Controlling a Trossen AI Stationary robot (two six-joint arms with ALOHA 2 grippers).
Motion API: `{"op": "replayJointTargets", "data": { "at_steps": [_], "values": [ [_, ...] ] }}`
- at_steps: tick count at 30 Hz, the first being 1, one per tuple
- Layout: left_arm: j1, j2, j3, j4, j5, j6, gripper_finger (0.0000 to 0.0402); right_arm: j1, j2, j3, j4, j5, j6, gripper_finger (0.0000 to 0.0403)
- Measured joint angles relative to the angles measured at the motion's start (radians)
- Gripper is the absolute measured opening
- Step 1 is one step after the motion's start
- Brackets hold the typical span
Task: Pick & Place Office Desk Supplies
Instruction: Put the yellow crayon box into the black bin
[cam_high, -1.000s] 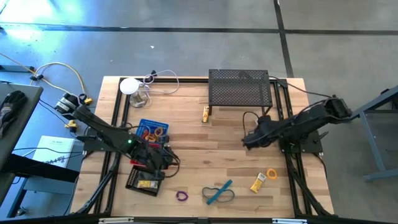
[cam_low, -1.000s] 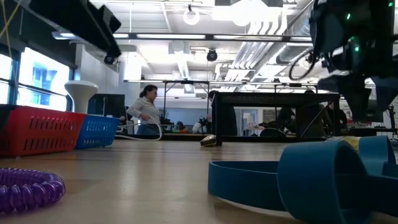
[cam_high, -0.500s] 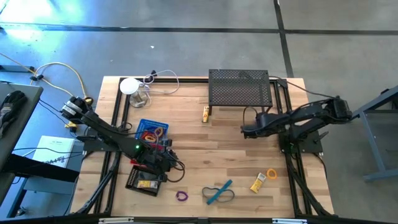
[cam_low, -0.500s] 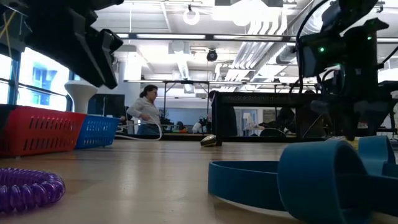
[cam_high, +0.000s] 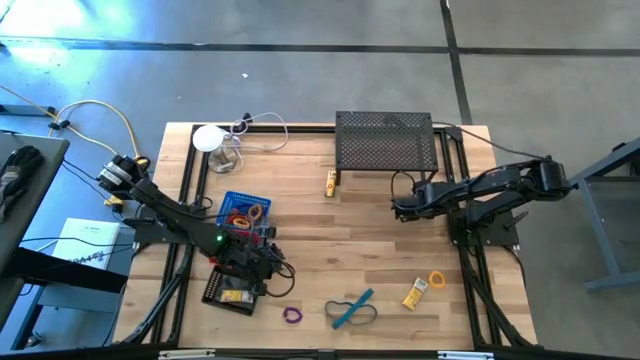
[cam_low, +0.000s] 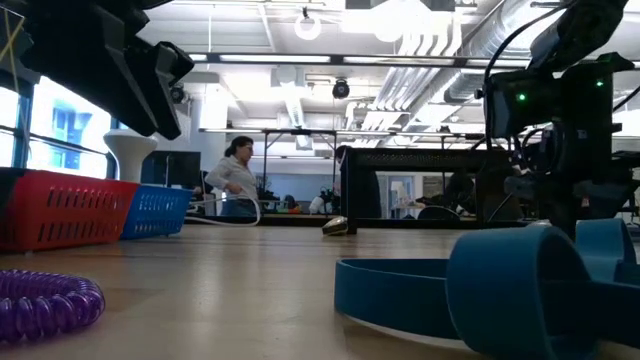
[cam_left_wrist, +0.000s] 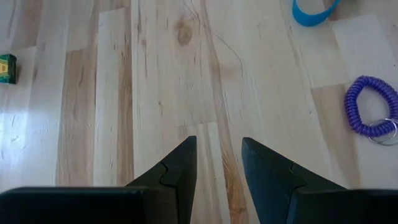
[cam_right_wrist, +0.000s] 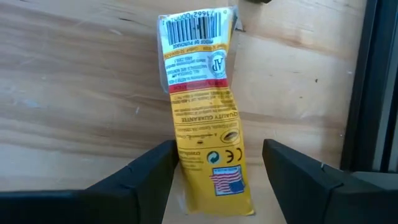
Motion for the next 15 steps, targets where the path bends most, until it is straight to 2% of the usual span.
{"op": "replayJointTargets", "data": {
  "at_steps": [7,15],
  "values": [
    [0.001,0.0,0.0,0.0,-0.001,-0.001,0.012,0.017,-0.004,-0.003,0.003,0.001,0.003,0.0224],
    [0.001,-0.001,-0.007,0.022,-0.004,-0.001,0.012,0.082,0.0,0.012,0.023,0.002,0.004,0.0139]
  ]
}}
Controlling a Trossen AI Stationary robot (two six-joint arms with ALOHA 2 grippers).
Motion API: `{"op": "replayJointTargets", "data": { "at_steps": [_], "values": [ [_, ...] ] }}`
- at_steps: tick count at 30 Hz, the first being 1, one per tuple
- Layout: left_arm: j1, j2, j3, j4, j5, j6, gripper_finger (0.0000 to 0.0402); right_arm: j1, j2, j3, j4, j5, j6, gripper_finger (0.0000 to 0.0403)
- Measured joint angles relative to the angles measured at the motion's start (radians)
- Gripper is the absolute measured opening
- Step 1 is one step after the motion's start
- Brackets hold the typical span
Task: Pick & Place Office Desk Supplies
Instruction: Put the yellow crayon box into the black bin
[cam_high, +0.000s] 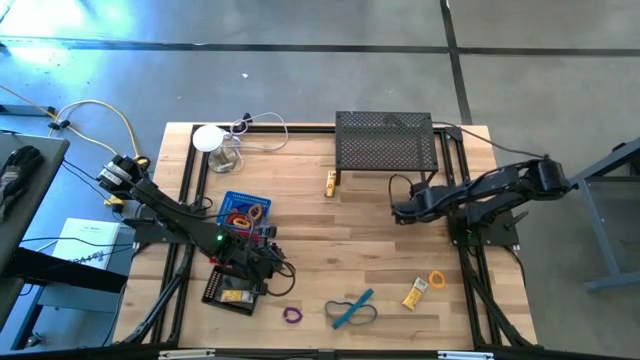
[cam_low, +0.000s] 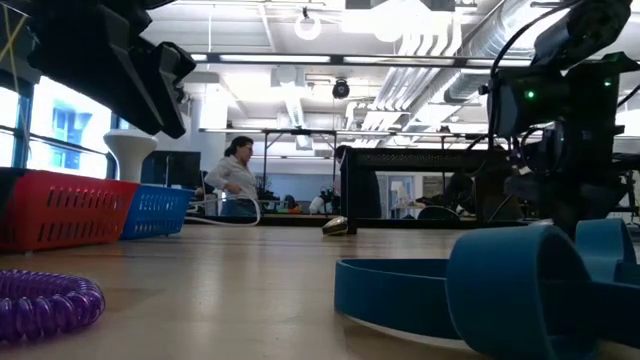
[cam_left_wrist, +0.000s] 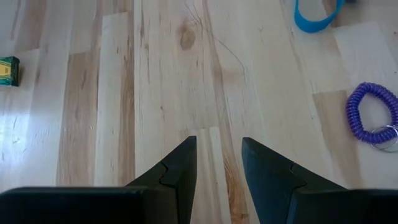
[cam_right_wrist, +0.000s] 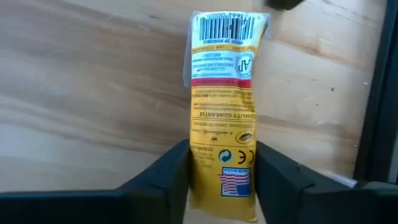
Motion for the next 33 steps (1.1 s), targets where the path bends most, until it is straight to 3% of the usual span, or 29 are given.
{"op": "replayJointTargets", "data": {
  "at_steps": [5,9,15,22,27,33],
  "values": [
    [0.0,0.0,-0.02,0.035,-0.002,0.034,0.012,0.082,0.003,0.069,0.028,-0.063,-0.007,0.0089],
    [0.0,0.0,-0.022,0.04,-0.002,0.049,0.012,0.161,0.002,0.138,0.093,-0.074,-0.04,0.0079],
    [-0.005,0.0,-0.022,0.081,-0.012,0.135,0.012,0.272,0.001,0.207,0.458,-0.089,-0.176,0.0089],
    [-0.053,0.0,-0.022,0.296,-0.217,0.459,0.012,0.36,0.011,0.211,0.964,-0.15,-0.361,0.009],
    [-0.062,0.0,-0.022,0.508,-0.236,0.674,0.012,0.385,0.011,0.211,1.021,-0.161,-0.383,0.0091],
    [-0.062,0.022,-0.022,0.609,-0.229,0.838,0.012,0.384,0.032,0.211,1.028,-0.156,-0.378,0.0091]
  ]
}}
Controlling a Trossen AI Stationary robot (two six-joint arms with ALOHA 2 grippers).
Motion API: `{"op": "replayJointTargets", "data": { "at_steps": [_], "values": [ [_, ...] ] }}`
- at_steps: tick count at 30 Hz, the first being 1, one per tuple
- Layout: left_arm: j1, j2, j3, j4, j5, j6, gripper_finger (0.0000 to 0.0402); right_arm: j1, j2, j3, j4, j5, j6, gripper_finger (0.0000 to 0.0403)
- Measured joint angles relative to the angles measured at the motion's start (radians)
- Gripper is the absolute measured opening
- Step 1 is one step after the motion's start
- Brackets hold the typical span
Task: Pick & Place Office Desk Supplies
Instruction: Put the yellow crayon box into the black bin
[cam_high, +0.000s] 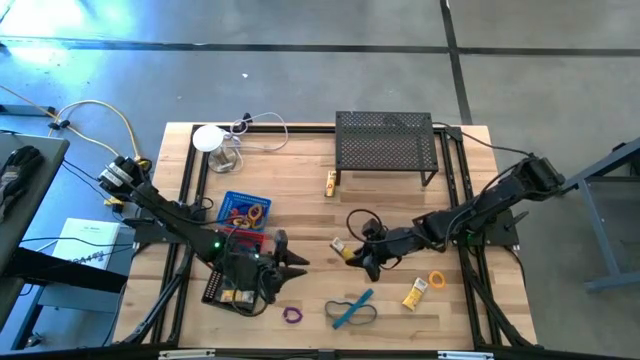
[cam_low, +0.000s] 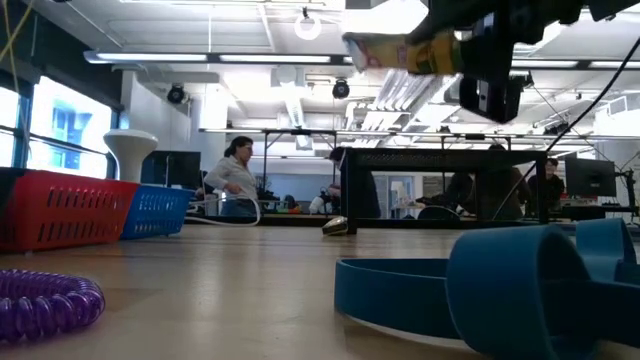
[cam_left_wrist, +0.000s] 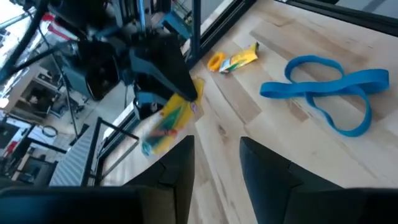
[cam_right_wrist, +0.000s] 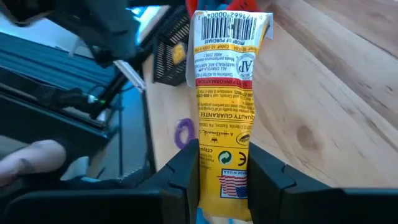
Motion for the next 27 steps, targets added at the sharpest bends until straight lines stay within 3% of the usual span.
{"op": "replayJointTargets", "data": {
  "at_steps": [6,15,24,27],
  "values": [
    [0.008,0.105,0.0,0.107,-0.005,-0.006,0.012,0.003,0.08,0.0,0.072,-0.07,0.025,0.0091],
    [0.004,0.241,0.0,0.285,-0.001,0.07,0.012,0.041,0.278,0.001,0.399,-0.204,0.031,0.0091],
    [0.005,0.257,0.0,0.331,-0.004,0.096,0.012,0.044,0.385,0.072,0.415,-0.29,0.028,0.0091],
    [0.006,0.257,0.001,0.301,0.05,0.077,0.012,0.044,0.386,0.091,0.422,-0.313,0.019,0.0091]
  ]
}}
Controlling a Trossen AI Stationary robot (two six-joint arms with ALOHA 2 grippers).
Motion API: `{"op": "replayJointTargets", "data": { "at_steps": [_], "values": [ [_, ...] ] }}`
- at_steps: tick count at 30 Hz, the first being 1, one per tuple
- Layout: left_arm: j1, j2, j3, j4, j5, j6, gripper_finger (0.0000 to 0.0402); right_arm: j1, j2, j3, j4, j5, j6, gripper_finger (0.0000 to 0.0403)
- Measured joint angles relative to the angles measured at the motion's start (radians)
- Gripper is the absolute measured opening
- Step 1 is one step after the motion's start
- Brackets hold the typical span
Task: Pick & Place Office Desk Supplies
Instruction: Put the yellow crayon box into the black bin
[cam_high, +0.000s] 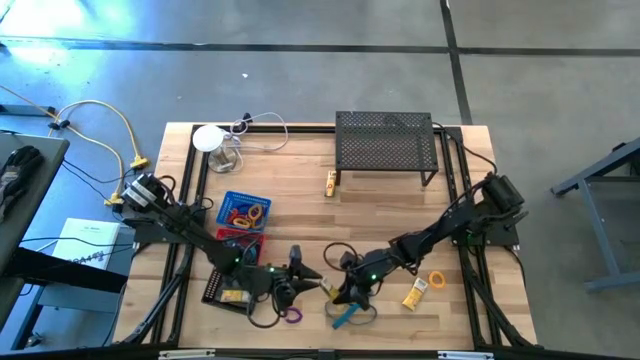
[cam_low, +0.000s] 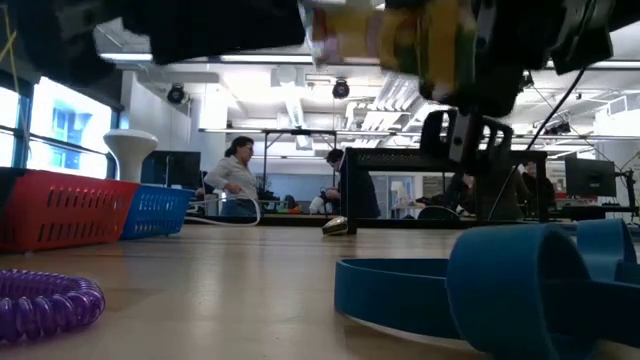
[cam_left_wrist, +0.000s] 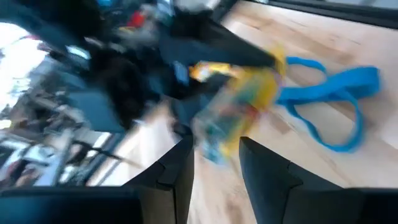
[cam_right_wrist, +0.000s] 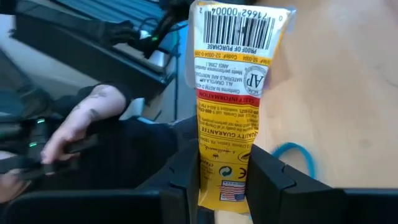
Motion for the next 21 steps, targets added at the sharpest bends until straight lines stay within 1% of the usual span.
{"op": "replayJointTargets", "data": {
  "at_steps": [3,6,9,10,16,21],
  "values": [
    [0.008,0.0,-0.001,-0.017,0.069,-0.024,0.012,0.0,0.0,0.012,-0.009,-0.013,-0.006,0.0091],
    [0.023,-0.001,-0.001,-0.011,0.116,-0.034,0.012,0.001,0.0,0.028,-0.021,-0.042,-0.017,0.0091],
    [0.038,-0.001,-0.001,0.004,0.154,-0.034,0.012,0.0,0.0,0.032,-0.046,-0.043,-0.017,0.0091],
    [0.045,-0.001,-0.001,0.01,0.18,-0.035,0.012,0.0,0.0,0.033,-0.05,-0.043,-0.019,0.0091],
    [0.097,0.0,-0.001,0.042,0.42,-0.043,0.012,0.001,0.0,0.033,-0.055,-0.062,-0.02,0.0091],
    [0.125,0.0,-0.001,0.037,0.517,-0.114,0.012,0.001,0.0,0.033,-0.057,-0.076,-0.019,0.0091]
  ]
}}
